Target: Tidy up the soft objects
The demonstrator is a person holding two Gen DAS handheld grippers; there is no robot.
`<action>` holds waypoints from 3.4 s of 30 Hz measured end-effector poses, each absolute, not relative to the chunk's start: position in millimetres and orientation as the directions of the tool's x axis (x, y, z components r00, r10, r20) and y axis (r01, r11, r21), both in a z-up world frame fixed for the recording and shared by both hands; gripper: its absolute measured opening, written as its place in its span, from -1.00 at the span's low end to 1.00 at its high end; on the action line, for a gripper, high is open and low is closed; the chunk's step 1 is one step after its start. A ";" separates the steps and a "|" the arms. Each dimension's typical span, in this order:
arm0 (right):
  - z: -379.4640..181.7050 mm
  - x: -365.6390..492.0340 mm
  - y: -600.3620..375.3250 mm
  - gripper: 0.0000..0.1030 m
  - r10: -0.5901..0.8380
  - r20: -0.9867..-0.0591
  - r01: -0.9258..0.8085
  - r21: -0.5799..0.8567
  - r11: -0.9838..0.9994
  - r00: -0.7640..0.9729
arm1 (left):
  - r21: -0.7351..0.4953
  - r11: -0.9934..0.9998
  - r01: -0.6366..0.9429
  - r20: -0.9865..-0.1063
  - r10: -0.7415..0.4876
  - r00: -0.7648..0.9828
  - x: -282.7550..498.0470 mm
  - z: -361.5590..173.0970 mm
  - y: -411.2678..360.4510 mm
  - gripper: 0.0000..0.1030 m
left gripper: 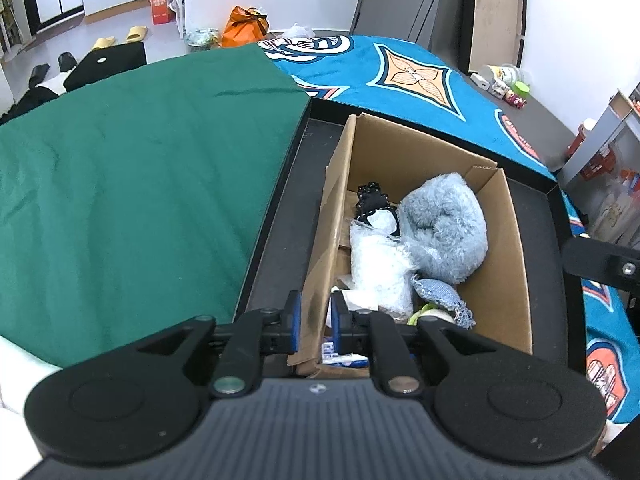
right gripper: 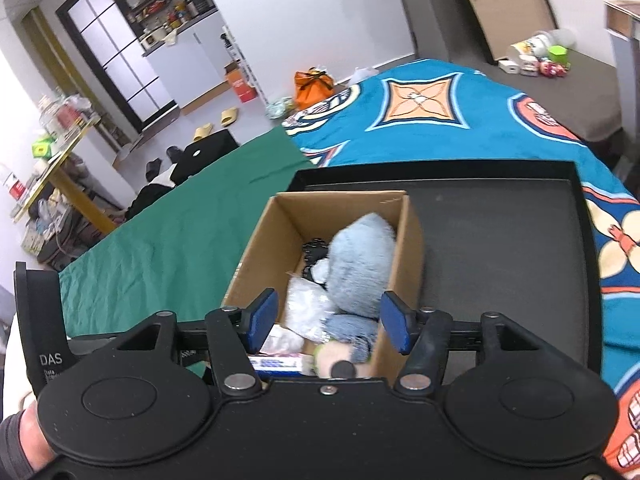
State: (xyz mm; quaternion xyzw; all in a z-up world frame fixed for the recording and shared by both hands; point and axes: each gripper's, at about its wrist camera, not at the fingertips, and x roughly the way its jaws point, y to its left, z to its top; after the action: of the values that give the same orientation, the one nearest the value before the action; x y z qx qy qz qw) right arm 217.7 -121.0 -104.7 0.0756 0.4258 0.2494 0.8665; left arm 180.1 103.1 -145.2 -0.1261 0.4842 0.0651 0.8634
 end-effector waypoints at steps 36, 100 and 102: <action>-70.3 196.2 -236.1 1.00 0.392 -0.679 -0.213 0.335 0.918 0.621 | -0.110 0.980 -0.163 -0.841 -0.004 0.541 178.3 -38.8 40.9 0.81; -20.6 88.8 -228.4 1.00 0.257 -0.711 -0.148 0.212 0.966 0.654 | -0.036 0.997 -0.062 -0.770 0.012 0.638 70.9 30.4 25.0 0.83; -20.2 88.2 -227.5 1.00 0.259 -0.712 -0.150 0.213 0.965 0.653 | -0.035 0.998 -0.060 -0.766 0.012 0.642 70.0 31.5 23.9 0.83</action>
State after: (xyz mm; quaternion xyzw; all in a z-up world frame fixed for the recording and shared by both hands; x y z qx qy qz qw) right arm 88.2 -227.5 -20.2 0.0677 0.4009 0.1128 0.9066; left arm 70.0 23.9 31.5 -0.0285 0.4224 0.0201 0.9058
